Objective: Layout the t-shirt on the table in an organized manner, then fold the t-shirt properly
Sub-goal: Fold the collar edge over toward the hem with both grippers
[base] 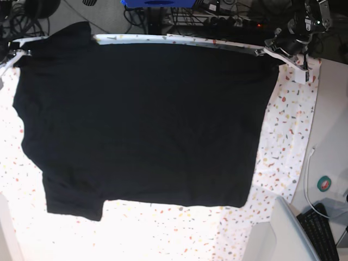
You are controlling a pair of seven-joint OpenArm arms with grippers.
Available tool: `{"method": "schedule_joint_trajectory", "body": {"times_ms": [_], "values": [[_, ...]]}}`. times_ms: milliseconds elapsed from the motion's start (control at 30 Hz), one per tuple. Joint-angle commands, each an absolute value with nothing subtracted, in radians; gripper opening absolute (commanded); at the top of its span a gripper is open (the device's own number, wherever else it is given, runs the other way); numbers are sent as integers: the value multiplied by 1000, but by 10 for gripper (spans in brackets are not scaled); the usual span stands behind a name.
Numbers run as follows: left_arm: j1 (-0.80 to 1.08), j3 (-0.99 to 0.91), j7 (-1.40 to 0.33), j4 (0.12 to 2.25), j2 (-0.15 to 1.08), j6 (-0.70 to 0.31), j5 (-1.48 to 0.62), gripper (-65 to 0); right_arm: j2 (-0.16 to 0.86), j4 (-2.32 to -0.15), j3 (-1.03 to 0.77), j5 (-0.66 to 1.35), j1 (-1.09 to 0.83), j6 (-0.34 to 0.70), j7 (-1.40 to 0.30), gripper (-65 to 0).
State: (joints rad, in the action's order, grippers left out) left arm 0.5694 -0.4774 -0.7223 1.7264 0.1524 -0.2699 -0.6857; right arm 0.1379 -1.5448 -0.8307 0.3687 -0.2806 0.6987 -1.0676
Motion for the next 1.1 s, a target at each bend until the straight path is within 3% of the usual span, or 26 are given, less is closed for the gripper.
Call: {"method": "schedule_joint_trajectory", "body": {"times_ms": [0, 167, 333, 667, 1067], "values": [[570, -486, -700, 1755, 159, -274, -697, -650, 153, -1584, -826, 372, -278, 698, -1069, -650], [487, -489, -774, 1755, 159, -263, -702, -650, 157, -1626, -786, 348, -203, 674, -1089, -650], [364, -479, -846, 1739, 157, -179, -700, -650, 157, -1603, -713, 249, -81, 627, -1095, -650], [202, -483, -846, 1555, 159, -170, -699, -650, 159, -1316, -653, 58, 174, 627, -1017, -650], [44, -476, -845, 1385, 159, -170, -696, -650, 219, -1036, -653, 51, 288, 621, -886, -650]]}}
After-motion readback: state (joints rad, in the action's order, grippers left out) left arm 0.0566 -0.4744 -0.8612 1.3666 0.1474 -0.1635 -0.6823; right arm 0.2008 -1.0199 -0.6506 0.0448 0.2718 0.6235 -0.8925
